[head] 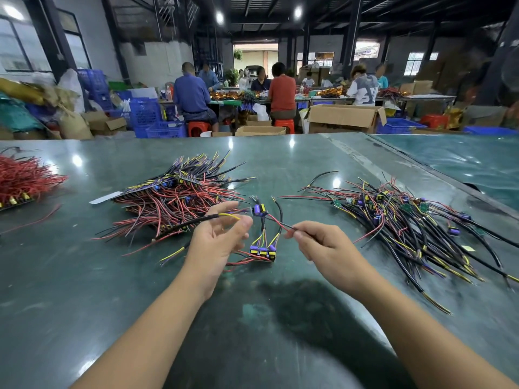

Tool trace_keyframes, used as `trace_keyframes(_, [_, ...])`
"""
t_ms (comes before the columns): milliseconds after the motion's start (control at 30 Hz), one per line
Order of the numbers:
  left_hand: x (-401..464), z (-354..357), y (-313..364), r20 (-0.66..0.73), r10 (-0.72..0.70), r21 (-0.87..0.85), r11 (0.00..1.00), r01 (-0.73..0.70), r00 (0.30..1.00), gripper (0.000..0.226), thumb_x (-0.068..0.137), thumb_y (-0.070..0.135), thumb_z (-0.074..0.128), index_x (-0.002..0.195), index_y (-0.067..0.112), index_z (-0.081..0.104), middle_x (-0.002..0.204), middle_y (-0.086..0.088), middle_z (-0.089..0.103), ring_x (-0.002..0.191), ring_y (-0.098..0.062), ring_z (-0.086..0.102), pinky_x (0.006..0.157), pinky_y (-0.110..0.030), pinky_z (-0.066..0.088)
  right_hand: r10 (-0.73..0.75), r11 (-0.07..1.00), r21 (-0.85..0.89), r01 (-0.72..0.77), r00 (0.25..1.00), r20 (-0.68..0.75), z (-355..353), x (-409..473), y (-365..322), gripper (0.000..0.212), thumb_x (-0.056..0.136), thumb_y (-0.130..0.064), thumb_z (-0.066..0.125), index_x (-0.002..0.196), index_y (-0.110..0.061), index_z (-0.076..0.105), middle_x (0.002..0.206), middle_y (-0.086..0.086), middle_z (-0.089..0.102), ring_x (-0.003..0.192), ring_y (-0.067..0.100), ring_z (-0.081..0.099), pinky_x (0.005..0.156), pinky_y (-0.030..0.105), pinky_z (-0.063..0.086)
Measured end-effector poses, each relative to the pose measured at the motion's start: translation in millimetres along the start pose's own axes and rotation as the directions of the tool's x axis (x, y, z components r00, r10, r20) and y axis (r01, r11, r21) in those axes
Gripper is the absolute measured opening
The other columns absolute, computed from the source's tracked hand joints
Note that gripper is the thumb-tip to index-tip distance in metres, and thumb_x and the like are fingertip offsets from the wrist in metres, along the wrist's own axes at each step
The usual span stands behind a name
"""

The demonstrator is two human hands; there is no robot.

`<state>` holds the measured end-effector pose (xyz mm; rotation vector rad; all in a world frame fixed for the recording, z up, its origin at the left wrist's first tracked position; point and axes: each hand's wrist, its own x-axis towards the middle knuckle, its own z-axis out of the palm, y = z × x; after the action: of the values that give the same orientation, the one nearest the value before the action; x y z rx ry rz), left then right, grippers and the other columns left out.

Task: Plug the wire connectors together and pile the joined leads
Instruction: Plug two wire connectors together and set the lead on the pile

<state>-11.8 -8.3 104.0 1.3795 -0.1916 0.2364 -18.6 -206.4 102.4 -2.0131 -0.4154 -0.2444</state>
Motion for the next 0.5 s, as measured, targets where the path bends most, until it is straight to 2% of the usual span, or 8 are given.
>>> trace_keyframes(67, [-0.2,-0.2,-0.9,0.055,-0.01,-0.078,0.997,0.014,0.998,0.037,0.064,0.027,0.073,0.1,0.023,0.067,0.09,0.005,0.071,0.07,-0.008,0.063,0.061,-0.02,0.051,0.023,1.0,0.013,-0.024,0.999,0.031,-2.0,-1.1,0.5,0.026,0.097,-0.014,0.046,0.086,-0.024,0.068,0.057,-0.003,0.034,0.059,0.016,0.031,0.06,0.033,0.029])
trace_keyframes(133, [-1.1,2.1,-2.7,0.074,-0.035,-0.141,0.989,0.046,0.997,0.041,0.061,0.024,0.075,0.1,0.02,0.066,0.083,0.006,0.071,0.072,-0.009,0.064,0.061,-0.018,0.052,0.031,0.999,0.018,-0.033,0.995,0.094,-1.2,-3.3,0.0,0.025,0.098,-0.014,0.045,0.089,-0.021,0.067,0.054,-0.01,0.034,0.058,0.016,0.03,0.058,0.033,0.027])
trace_keyframes(267, [-2.9,7.6,-5.3,0.02,-0.073,-0.185,0.98,0.076,0.997,0.033,0.056,0.025,0.076,0.086,0.014,0.068,0.071,0.003,0.069,0.066,-0.01,0.064,0.058,-0.017,0.052,0.006,0.996,-0.087,0.014,0.973,0.229,2.8,-6.6,-1.6,0.021,0.099,-0.02,0.044,0.096,-0.018,0.065,0.053,-0.013,0.036,0.055,0.01,0.029,0.054,0.029,0.027])
trace_keyframes(367, [-0.7,5.3,-5.3,-0.007,-0.053,-0.182,0.982,0.05,0.999,0.028,0.055,0.025,0.077,0.076,0.011,0.066,0.068,0.0,0.07,0.061,-0.008,0.065,0.058,-0.017,0.052,-0.008,0.972,-0.226,0.065,0.97,0.242,6.4,-7.6,-2.7,0.017,0.098,-0.024,0.047,0.091,-0.023,0.062,0.053,-0.009,0.039,0.053,0.007,0.031,0.054,0.027,0.029])
trace_keyframes(500, [-0.9,5.1,-8.3,0.023,-0.063,-0.115,0.991,0.065,0.998,0.028,0.05,0.017,0.09,0.064,0.016,0.065,0.065,0.001,0.066,0.06,-0.009,0.06,0.063,-0.019,0.051,0.011,0.953,-0.296,0.067,0.967,0.254,8.6,-8.7,-3.2,0.008,0.098,-0.033,0.048,0.101,-0.03,0.055,0.05,-0.012,0.046,0.051,0.008,0.037,0.051,0.021,0.029])
